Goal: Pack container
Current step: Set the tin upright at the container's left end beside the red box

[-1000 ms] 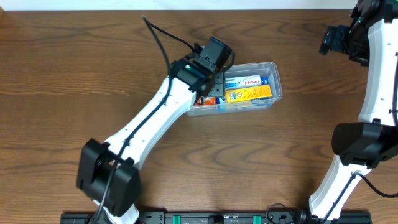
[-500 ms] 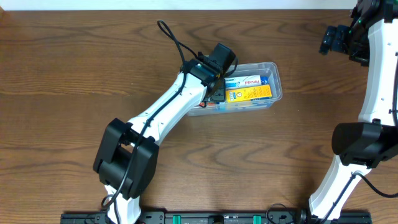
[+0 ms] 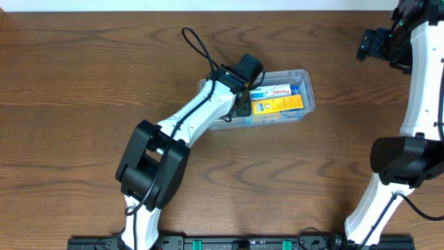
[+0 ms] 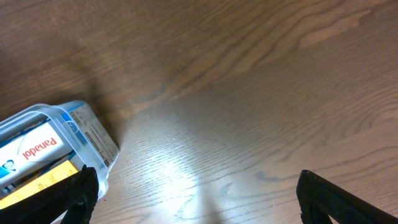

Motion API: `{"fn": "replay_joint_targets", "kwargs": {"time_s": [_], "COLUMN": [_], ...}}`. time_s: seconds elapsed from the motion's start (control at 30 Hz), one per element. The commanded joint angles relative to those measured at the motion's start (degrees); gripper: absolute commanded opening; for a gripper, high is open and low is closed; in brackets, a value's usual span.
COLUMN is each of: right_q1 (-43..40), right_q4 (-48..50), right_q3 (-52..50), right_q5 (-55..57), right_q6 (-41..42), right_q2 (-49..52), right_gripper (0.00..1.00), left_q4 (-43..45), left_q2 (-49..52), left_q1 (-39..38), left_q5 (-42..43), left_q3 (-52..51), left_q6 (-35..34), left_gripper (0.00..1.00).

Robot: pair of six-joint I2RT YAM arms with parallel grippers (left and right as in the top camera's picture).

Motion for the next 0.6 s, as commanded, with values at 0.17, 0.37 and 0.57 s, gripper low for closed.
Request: {"fn": "replay_joint_targets", "kwargs": {"time_s": [0.17,0.37,0.57], "right_q1": [-0.07,-0.07,-0.02], "right_q4": [-0.02,-0.02,-0.02], "right_q3": [0.68,0.68,0.68], "right_q5": [0.39,0.39,0.39], "right_q6": [0.92,0.92,0.92], "right_q2": [-0.37,-0.37,-0.37], "right_gripper": [0.99,0.99,0.99], "left_q4": [0.17,0.79,0.90], "left_q2": [0.42,0.42,0.42], "left_q1": [1.03,1.16,1.16], "left_q5": [-2.03,-2.01,-2.01], "left_q3": [-0.39,-0.39,-0.39], "left_q6": [-0.94,-0.92,-0.90], "left_gripper": [0.68,0.68,0.68]}}
